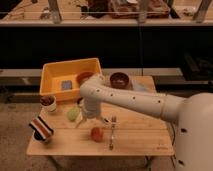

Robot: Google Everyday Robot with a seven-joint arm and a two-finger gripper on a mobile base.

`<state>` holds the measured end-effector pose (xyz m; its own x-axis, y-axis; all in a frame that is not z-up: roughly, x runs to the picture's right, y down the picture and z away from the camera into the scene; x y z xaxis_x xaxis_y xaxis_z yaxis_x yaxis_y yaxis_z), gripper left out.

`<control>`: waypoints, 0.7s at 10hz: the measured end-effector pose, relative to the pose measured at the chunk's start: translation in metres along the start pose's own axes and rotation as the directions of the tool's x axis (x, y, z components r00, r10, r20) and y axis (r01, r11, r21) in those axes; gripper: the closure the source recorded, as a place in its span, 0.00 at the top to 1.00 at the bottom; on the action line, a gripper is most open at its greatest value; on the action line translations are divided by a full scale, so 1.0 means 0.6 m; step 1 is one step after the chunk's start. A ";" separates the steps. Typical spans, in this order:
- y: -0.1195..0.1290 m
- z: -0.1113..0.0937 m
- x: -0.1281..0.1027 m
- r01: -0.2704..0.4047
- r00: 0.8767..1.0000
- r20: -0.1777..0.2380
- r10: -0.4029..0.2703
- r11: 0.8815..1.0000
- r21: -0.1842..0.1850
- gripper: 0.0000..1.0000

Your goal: Place apple in table surface

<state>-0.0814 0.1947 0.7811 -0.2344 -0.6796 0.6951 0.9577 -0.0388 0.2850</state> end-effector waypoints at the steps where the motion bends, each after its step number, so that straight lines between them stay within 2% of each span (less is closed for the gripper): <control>1: 0.008 0.027 -0.003 -0.012 1.000 0.007 0.012 1.000 0.007 0.80; 3: 0.026 0.082 -0.008 -0.041 0.999 -0.006 0.042 0.999 0.014 0.80; 4: 0.031 0.092 -0.011 -0.051 0.999 -0.013 0.051 0.999 0.012 0.80; 6: 0.036 0.093 -0.021 -0.073 0.997 -0.029 0.073 0.997 0.001 0.80; 7: 0.035 0.075 -0.029 -0.090 0.995 -0.042 0.089 0.996 -0.008 0.79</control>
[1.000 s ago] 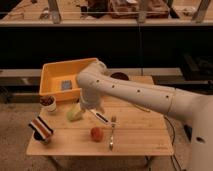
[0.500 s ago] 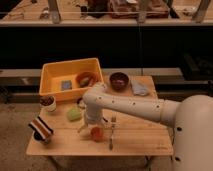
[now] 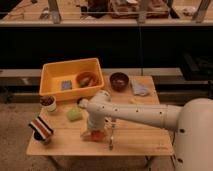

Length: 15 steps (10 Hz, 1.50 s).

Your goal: Place apple in table surface

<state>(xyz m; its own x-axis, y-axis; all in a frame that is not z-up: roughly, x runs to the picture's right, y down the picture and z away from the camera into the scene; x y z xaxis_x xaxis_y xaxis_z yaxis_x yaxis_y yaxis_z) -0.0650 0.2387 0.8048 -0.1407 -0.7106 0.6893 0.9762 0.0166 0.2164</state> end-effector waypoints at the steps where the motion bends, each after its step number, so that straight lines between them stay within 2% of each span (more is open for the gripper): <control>1: -0.002 -0.015 -0.002 -0.012 1.000 -0.008 0.012 1.000 0.001 0.74; 4: 0.004 -0.030 -0.008 -0.036 0.999 0.002 0.036 0.999 -0.007 0.46; 8: -0.004 -0.012 -0.012 -0.032 0.999 0.039 0.034 0.999 -0.031 0.05; 9: -0.003 -0.013 -0.012 -0.034 0.999 0.038 0.036 0.999 -0.030 0.01; 12: -0.008 -0.015 -0.011 -0.034 0.999 0.036 0.034 0.999 -0.021 0.00; 13: 0.003 -0.026 -0.012 -0.032 0.999 0.018 0.032 0.999 -0.016 0.00; 15: 0.010 -0.068 -0.007 -0.028 0.999 -0.029 0.029 0.999 0.020 0.00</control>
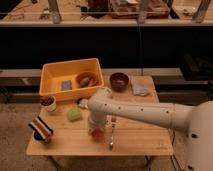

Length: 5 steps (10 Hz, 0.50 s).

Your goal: Place apple in table surface

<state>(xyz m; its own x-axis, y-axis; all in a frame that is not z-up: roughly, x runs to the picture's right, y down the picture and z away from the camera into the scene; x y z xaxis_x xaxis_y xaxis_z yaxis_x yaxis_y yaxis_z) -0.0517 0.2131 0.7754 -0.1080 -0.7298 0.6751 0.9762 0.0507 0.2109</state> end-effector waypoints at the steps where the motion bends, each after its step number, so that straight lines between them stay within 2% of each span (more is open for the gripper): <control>1: -0.003 -0.043 0.006 0.007 1.000 -0.030 -0.007 0.999 0.032 0.00; 3: 0.000 -0.130 0.017 0.015 0.996 -0.086 -0.007 0.995 0.096 0.00; 5: 0.009 -0.217 0.030 0.025 0.988 -0.157 0.001 0.986 0.165 0.00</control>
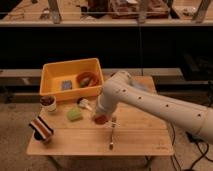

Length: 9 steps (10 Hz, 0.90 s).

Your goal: Place apple in table surface

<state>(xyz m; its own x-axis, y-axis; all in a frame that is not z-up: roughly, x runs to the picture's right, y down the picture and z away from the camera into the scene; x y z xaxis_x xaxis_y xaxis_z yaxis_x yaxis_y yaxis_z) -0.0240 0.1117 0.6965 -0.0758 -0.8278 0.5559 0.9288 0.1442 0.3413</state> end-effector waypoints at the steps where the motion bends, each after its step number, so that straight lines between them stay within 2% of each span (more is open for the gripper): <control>1: 0.001 -0.040 0.014 0.001 0.999 -0.041 0.000 0.999 0.034 0.00; 3: -0.010 -0.085 0.029 0.016 0.998 -0.062 -0.012 0.997 0.070 0.00; 5: -0.033 -0.090 0.036 0.034 0.998 -0.050 -0.030 0.996 0.084 0.00; 7: -0.062 -0.058 0.033 0.068 0.998 -0.011 -0.067 0.994 0.089 0.00; 9: -0.076 -0.005 0.019 0.090 0.995 0.038 -0.093 0.992 0.088 0.00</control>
<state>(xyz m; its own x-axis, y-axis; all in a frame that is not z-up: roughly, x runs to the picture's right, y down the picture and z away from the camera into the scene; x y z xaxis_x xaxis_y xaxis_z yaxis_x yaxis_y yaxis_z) -0.0663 0.0943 0.6851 -0.1761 -0.8162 0.5502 0.8825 0.1167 0.4555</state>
